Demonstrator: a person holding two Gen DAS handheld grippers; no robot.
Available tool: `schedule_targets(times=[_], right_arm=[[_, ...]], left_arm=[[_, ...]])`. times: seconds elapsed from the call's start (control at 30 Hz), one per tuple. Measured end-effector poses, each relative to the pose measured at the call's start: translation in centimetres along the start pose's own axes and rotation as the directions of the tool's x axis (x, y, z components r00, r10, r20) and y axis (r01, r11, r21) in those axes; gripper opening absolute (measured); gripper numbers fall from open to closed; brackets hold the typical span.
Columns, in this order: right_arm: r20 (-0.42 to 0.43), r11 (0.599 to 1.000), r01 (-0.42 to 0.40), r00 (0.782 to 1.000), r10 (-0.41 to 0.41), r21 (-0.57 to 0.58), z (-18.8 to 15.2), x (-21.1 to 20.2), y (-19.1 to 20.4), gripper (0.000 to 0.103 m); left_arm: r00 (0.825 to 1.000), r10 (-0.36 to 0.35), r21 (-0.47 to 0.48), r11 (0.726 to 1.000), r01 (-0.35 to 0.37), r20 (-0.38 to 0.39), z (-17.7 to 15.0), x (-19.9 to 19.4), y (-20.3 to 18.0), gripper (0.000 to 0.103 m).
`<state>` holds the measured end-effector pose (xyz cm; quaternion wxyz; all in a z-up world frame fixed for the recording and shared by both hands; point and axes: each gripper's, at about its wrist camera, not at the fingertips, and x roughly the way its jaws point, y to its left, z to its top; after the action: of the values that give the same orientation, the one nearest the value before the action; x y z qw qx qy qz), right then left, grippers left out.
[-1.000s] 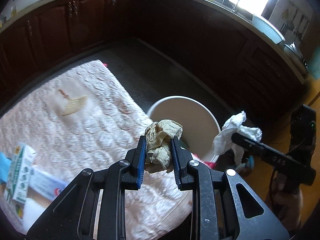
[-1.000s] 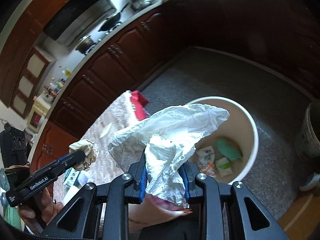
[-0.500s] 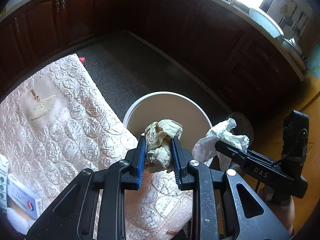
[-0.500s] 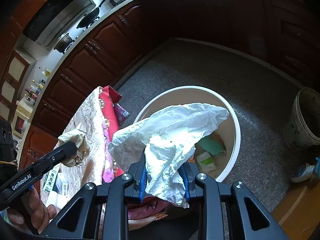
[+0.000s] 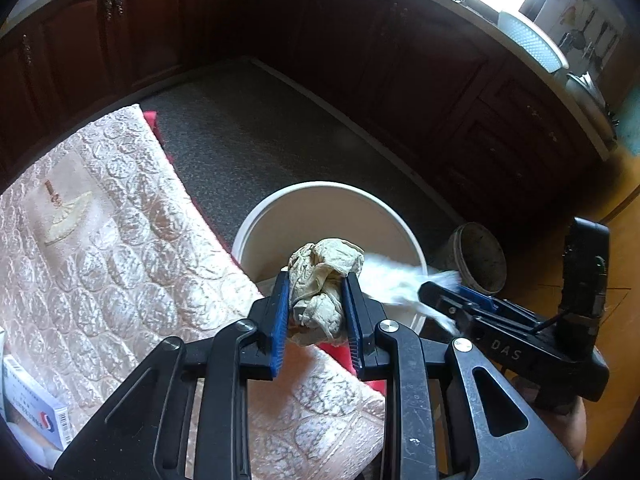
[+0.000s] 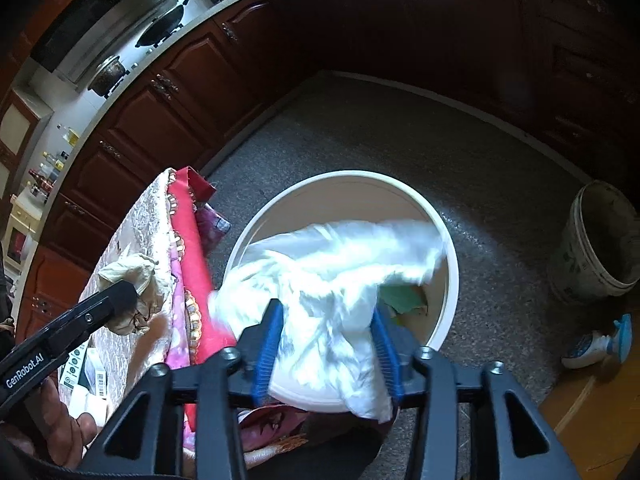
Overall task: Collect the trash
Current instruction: 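Open both tools to drop the paper and plastic into the bucket, then move both open tools back toward the remaining trash on the table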
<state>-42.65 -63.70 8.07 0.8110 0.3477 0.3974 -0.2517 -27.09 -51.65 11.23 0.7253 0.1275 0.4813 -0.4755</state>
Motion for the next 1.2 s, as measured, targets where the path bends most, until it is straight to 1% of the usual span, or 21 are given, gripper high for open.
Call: schedule_targets(times=[0.03,0.1,0.13,0.17,0.23,0.3,0.47,0.7,0.8,0.93,1.13,1.2], right_arm=[[-0.003,1.0,0.006,1.0,-0.006,0.001,0.0,0.1,0.0,0.048],[-0.005,1.0,0.007,1.0,-0.007,0.004,0.1,0.1,-0.1,0.048],[-0.003,1.0,0.004,1.0,-0.004,0.007,0.1,0.1,-0.1,0.048],[-0.001,1.0,0.006,1.0,-0.006,0.011,0.1,0.0,-0.1,0.05],[0.0,1.0,0.008,1.0,-0.008,0.017,0.0,-0.1,-0.2,0.052],[-0.003,1.0,-0.001,1.0,0.001,0.027,-0.2,-0.2,-0.4,0.053],[-0.004,0.999,-0.004,1.0,0.005,0.04,-0.6,-0.2,-0.5,0.056],[0.001,1.0,-0.014,1.0,0.014,0.024,-1.2,-0.6,0.3,0.056],[0.008,1.0,-0.018,1.0,0.018,0.001,-1.5,-1.0,1.2,0.057],[0.023,1.0,-0.016,1.0,0.017,-0.027,-1.7,-1.7,2.6,0.061],[0.039,0.997,-0.035,0.999,0.037,-0.07,-2.1,-2.9,4.9,0.062],[0.045,0.995,-0.041,0.998,0.045,-0.092,-2.3,-3.3,5.9,0.062]], left_arm=[[1.0,-0.003,0.004,1.0,0.002,0.005,0.0,0.1,-0.1,0.027],[1.0,0.002,0.008,1.0,-0.002,0.003,0.1,0.4,-0.3,0.037],[1.0,0.003,0.006,1.0,-0.003,0.001,0.0,0.5,-0.2,0.04],[1.0,0.0,0.0,1.0,0.0,-0.002,0.0,0.6,-0.2,0.045],[1.0,-0.017,-0.012,1.0,0.017,-0.008,-0.1,0.8,-0.1,0.049],[1.0,-0.02,-0.016,1.0,0.019,-0.007,-0.3,0.9,-0.2,0.054],[1.0,-0.016,-0.031,0.999,0.016,-0.006,-1.1,-0.1,0.2,0.054],[0.999,0.022,-0.044,0.999,-0.021,0.023,-1.9,-1.8,1.5,0.054],[0.998,0.039,-0.049,0.998,-0.037,0.042,-2.6,-3.1,2.1,0.054],[0.996,0.063,-0.048,0.997,-0.06,0.067,-3.0,-4.8,2.7,0.054],[0.99,0.098,-0.052,0.994,-0.093,0.105,-4.0,-7.4,4.0,0.054],[0.988,0.106,-0.057,0.993,-0.1,0.112,-4.1,-7.7,5.0,0.054]])
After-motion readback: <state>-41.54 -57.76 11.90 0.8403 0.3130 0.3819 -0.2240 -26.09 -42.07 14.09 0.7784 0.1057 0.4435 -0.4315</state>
